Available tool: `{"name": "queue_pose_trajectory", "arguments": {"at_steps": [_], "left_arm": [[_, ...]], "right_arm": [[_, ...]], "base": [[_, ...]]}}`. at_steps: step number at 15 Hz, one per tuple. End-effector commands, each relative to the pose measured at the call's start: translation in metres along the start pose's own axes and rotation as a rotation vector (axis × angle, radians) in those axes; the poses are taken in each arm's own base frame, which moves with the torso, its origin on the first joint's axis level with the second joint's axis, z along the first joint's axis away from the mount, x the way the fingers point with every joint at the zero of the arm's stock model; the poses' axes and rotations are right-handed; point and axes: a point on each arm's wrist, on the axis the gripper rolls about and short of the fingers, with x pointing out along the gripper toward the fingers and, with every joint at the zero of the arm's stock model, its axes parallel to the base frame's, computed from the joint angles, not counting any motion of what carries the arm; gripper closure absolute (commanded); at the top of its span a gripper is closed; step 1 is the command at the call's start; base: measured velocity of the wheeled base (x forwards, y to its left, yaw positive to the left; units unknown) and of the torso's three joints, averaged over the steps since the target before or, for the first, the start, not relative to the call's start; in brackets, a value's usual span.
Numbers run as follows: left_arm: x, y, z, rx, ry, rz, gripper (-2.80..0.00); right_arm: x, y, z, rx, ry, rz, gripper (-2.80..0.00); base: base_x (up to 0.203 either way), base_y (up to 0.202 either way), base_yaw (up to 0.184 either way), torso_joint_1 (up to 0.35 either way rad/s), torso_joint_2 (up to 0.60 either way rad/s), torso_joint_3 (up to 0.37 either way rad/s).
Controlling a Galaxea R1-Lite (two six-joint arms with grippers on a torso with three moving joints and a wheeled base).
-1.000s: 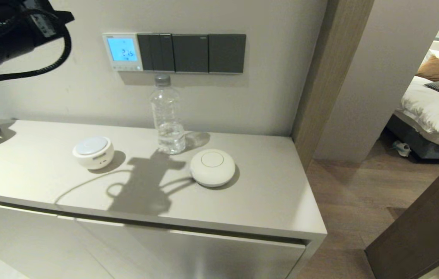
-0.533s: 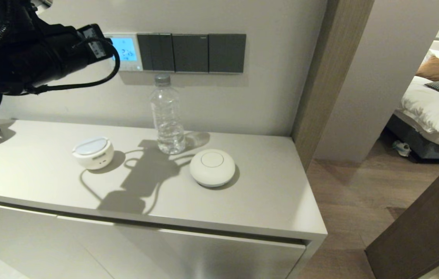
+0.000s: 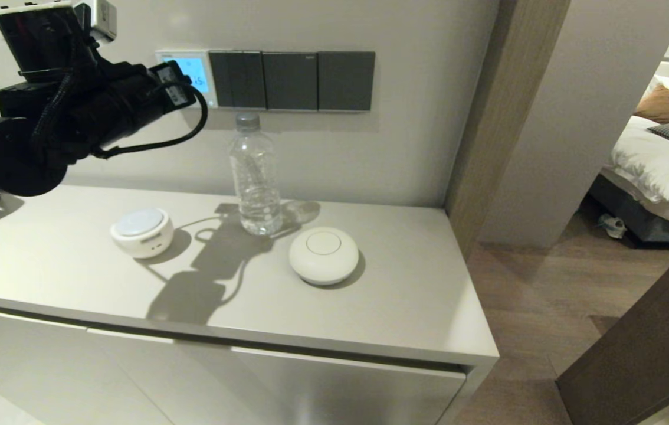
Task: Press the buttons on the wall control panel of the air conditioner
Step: Turn off the central air conditioner
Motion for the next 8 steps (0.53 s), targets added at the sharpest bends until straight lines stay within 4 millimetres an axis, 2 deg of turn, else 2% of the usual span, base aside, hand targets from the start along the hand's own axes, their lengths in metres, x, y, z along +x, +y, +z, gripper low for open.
{"name": "queue_pose_trajectory", "arguments": {"at_steps": [1,8], "left_arm": [[0.009,0.003,-0.01,-0.001,0.023,-0.004,0.0],[0.016,0.004,-0.021,-0.016,0.06,-0.04,0.0]], "right_arm": [[0.0,0.0,-0.001,0.0,0.003,-0.001,0.0],[0.0,0.0,-0.001,0.0,0.003,0.001,0.0]], "base": [[0.0,0.0,0.0,0.0,0.0,0.0],[0.0,0.0,0.0,0.0,0.0,0.0]]}}
